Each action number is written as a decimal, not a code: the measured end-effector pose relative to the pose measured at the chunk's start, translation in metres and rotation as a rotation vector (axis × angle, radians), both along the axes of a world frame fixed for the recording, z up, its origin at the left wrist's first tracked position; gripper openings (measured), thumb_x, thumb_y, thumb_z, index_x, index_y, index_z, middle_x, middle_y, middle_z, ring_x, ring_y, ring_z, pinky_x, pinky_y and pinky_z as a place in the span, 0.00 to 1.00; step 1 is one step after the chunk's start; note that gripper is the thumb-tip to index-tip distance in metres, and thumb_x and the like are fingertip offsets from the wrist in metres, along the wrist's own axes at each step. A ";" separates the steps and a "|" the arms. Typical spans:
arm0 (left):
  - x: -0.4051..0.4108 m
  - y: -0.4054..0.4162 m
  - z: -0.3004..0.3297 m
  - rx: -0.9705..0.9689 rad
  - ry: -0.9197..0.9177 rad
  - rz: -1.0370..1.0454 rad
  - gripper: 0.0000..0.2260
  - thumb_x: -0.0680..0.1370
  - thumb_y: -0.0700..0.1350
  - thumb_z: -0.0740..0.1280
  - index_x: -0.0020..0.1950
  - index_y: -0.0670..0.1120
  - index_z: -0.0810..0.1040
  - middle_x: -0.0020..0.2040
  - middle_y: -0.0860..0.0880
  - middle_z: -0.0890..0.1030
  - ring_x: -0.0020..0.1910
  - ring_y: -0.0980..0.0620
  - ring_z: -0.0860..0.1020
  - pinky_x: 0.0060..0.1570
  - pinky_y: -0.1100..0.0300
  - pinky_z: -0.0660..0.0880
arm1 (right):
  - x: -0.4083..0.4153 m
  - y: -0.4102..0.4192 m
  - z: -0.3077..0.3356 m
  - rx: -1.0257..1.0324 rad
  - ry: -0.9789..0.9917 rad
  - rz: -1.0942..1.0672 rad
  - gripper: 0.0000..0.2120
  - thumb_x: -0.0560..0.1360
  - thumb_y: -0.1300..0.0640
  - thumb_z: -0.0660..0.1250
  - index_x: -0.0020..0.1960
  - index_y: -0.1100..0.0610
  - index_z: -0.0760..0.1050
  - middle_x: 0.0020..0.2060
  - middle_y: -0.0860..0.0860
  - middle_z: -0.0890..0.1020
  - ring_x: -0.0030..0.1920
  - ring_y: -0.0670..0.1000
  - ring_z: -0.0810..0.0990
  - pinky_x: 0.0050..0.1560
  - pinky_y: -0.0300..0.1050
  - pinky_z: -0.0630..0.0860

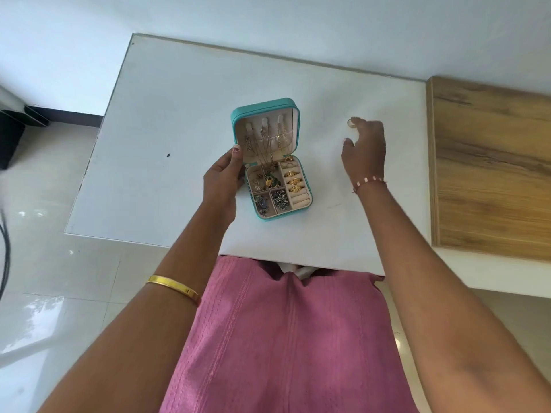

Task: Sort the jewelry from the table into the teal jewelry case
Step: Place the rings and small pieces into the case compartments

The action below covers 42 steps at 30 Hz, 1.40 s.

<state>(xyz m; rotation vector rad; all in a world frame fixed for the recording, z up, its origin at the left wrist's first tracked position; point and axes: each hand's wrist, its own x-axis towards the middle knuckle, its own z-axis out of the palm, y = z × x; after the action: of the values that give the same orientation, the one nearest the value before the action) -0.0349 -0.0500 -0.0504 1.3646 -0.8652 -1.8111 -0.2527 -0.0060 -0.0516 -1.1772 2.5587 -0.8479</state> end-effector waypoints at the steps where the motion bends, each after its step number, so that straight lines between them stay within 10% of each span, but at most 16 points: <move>1: 0.000 0.000 -0.001 -0.002 0.000 -0.001 0.15 0.81 0.46 0.59 0.63 0.41 0.75 0.50 0.46 0.81 0.46 0.52 0.78 0.47 0.66 0.78 | -0.006 -0.004 -0.004 0.057 0.028 0.026 0.21 0.74 0.68 0.60 0.67 0.61 0.69 0.61 0.61 0.70 0.59 0.60 0.73 0.60 0.42 0.66; 30: 0.001 0.002 -0.006 0.018 0.015 0.022 0.17 0.80 0.46 0.61 0.64 0.38 0.75 0.50 0.45 0.80 0.46 0.53 0.78 0.54 0.62 0.76 | -0.012 -0.005 -0.018 -0.020 -0.115 -0.156 0.05 0.70 0.67 0.67 0.45 0.65 0.77 0.45 0.61 0.79 0.45 0.57 0.78 0.42 0.37 0.68; 34: 0.002 0.002 -0.004 0.026 0.018 0.029 0.15 0.80 0.46 0.61 0.63 0.40 0.75 0.51 0.44 0.80 0.49 0.51 0.76 0.58 0.59 0.74 | 0.008 0.012 -0.003 -0.171 -0.419 -0.178 0.04 0.69 0.67 0.69 0.41 0.61 0.75 0.30 0.53 0.77 0.21 0.42 0.74 0.25 0.36 0.73; 42: 0.004 0.005 -0.001 0.028 0.014 0.030 0.17 0.80 0.46 0.62 0.65 0.39 0.74 0.56 0.42 0.79 0.51 0.50 0.76 0.60 0.58 0.74 | 0.061 0.054 0.031 -0.442 -1.234 -0.251 0.07 0.72 0.73 0.65 0.42 0.62 0.77 0.31 0.54 0.81 0.31 0.48 0.80 0.37 0.39 0.80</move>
<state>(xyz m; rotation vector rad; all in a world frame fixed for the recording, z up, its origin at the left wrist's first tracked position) -0.0311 -0.0448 -0.0512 1.3736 -0.8102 -1.8141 -0.1913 0.0479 -0.0209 -0.1682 1.5037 -1.5813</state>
